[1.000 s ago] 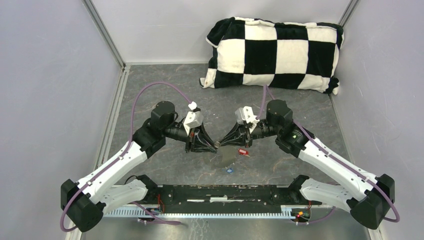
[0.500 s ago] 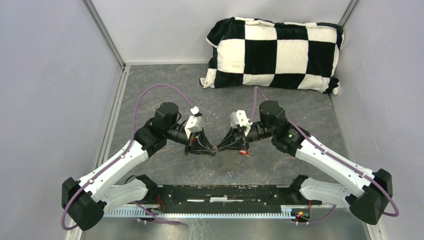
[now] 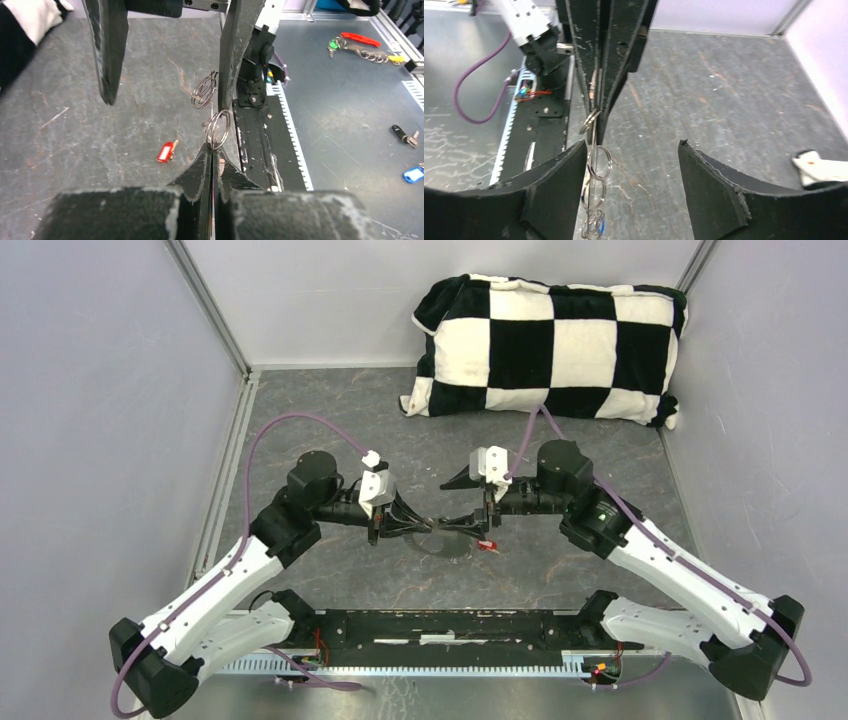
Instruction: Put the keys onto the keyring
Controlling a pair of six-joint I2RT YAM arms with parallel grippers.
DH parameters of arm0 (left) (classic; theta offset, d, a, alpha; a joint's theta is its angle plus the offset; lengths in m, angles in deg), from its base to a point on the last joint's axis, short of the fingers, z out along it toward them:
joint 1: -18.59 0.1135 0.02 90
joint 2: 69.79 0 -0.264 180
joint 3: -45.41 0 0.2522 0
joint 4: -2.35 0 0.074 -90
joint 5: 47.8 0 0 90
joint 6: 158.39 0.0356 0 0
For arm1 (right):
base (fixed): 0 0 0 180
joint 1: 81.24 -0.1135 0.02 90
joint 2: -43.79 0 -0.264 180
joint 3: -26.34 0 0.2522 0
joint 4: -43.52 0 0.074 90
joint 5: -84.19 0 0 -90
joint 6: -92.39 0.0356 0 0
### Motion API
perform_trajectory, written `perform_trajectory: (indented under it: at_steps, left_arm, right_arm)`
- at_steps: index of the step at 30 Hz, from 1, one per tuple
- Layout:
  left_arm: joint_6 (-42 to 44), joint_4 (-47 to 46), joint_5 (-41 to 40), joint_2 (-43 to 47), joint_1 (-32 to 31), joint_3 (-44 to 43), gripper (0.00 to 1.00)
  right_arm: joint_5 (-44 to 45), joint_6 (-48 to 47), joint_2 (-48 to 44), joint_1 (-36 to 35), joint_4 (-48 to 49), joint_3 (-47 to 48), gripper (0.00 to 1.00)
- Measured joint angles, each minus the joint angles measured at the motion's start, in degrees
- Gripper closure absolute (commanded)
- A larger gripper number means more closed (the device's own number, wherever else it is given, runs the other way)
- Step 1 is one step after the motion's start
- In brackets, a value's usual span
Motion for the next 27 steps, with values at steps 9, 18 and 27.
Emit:
perform_trajectory:
  at_steps: [9,18,27]
  left_arm:
    - [0.6,0.0,-9.3,2.6,0.0,0.5,0.98]
    - [1.7,0.0,-22.8,3.3,0.0,1.5,0.98]
    - [1.6,-0.1,-28.0,3.1,0.0,1.5,0.98]
  right_arm:
    - [9.8,1.3,-6.1,0.0,-0.3,1.4,0.22]
    - [9.0,12.5,-9.3,0.0,10.1,-3.1,0.34]
    - [7.1,24.0,-1.6,0.0,22.0,-10.0,0.44]
